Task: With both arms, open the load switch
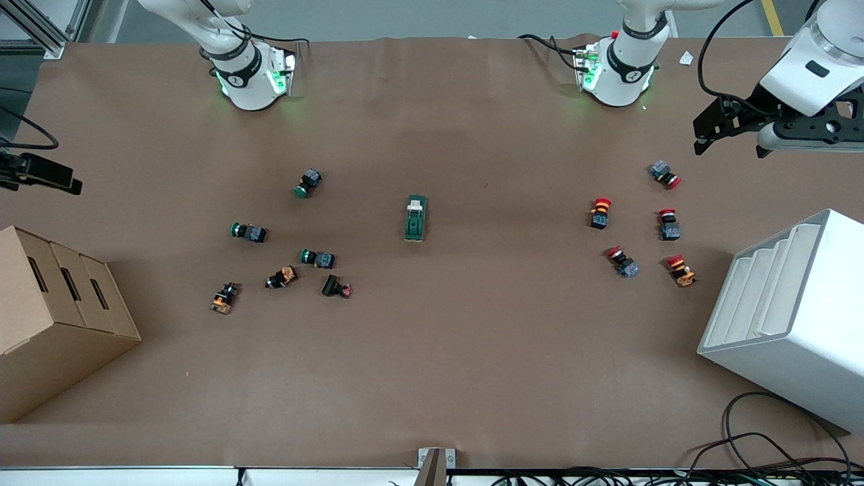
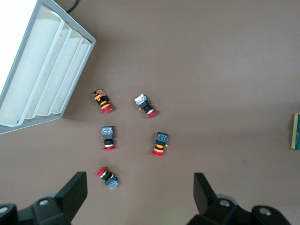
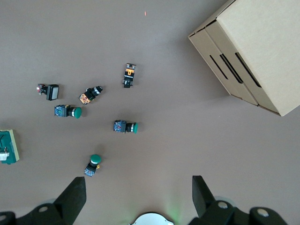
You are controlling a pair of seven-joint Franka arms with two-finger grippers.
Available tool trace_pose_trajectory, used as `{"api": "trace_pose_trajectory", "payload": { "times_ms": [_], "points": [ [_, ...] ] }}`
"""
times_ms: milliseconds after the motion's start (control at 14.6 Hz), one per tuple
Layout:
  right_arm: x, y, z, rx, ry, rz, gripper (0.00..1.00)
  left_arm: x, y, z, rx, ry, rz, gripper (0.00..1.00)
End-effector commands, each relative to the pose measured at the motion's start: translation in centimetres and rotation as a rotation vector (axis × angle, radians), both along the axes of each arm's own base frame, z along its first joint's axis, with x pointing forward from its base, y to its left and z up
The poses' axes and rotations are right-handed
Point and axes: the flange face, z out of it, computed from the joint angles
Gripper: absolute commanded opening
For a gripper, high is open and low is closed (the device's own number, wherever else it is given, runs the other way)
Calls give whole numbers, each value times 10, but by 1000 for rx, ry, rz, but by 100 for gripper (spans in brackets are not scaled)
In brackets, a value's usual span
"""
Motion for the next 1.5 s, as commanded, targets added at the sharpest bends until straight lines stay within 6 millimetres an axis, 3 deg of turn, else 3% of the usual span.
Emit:
{"api": "trace_pose_trajectory", "payload": {
  "times_ms": [0,137,683,1093,1434],
  "points": [
    [-5,-2,3,7,-11,-30,100,-3,4,3,-20,9,-21,100],
    [-8,-10,2,20,-6,-42,100,-4,2,4,-20,6,-27,100],
    [-26,-6,-1,35,-73,-26,100,-3,3,3,-21,-2,-27,100],
    [-42,2,24,19,-113,-16,100,0,2,5,-24,-21,-28,100],
    [-50,6,33,17,-112,-27,100,3,2,4,-21,-21,-48,100]
  ]
}}
